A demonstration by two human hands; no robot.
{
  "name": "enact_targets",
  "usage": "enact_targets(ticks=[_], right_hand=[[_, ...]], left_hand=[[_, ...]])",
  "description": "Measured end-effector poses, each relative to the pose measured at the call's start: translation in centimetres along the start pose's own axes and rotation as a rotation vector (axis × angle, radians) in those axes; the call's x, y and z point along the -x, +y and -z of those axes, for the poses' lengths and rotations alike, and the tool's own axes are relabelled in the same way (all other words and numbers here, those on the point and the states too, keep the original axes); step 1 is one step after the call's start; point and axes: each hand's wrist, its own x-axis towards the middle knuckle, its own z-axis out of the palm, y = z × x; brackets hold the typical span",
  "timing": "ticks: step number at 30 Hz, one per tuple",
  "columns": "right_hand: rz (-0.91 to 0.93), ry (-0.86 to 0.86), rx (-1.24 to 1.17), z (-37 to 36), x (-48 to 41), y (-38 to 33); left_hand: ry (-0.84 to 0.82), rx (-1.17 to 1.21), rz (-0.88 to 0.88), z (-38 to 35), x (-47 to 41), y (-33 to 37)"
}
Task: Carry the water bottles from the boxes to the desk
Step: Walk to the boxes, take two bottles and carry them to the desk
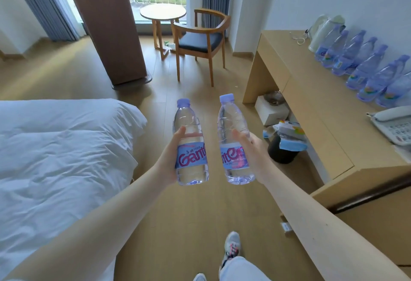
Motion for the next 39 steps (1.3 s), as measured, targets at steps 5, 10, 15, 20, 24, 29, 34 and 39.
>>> enact_targets(ticks=[5,10,15,20,24,29,34,39], right_hand=[[-0.013,-0.014,-0.029,0.3,-5.5,-0.8],[0.011,-0.059,-0.170,3.3,-11.8,-3.1],[0.047,-0.032,-0.272,8.4,-18.7,-5.9],[-0.001,0.010,-0.328,12.9,-23.8,-7.1],[-0.016,0.018,-0.311,15.6,-25.9,-7.2],[-0.034,0.121,-0.254,18.2,-27.6,-7.6],[-0.026,0.267,-0.240,20.7,-29.2,-8.9],[-0.016,0.401,-0.254,22.5,-31.8,-10.5]], left_hand=[[0.021,-0.012,-0.025,0.4,-4.1,2.3],[0.030,-0.071,-0.050,-1.7,-10.1,6.6],[0.002,-0.134,-0.051,-6.5,-17.1,10.9],[0.050,-0.179,0.002,-10.0,-23.6,12.4],[0.040,-0.207,0.037,-11.7,-27.5,12.7],[-0.036,-0.254,0.058,-14.3,-31.7,13.5],[-0.113,-0.248,0.068,-16.9,-36.5,14.6],[-0.192,-0.290,0.115,-19.3,-42.0,17.1]])
